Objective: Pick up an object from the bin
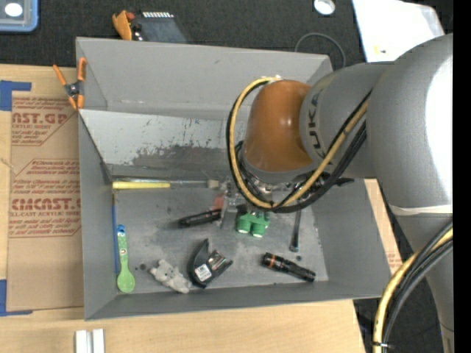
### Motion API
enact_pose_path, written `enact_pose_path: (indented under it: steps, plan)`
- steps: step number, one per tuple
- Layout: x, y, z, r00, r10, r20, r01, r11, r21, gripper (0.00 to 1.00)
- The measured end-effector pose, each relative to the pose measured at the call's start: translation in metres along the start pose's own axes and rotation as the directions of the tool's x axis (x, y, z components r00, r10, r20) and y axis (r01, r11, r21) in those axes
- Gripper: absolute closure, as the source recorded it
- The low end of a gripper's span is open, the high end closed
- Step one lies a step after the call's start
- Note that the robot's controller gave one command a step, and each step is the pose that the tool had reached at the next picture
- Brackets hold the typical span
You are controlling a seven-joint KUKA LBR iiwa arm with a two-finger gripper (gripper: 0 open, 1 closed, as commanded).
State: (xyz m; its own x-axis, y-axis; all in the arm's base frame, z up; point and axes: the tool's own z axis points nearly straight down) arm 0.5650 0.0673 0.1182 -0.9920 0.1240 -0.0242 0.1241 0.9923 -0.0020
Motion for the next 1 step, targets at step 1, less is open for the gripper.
enact_pose_path:
  steps: [1]
  plan:
    - [0.0024, -0.0008, 0.0181, 1.0, -0.012, -0.001, 0.012, 1.0, 0.001, 1.0]
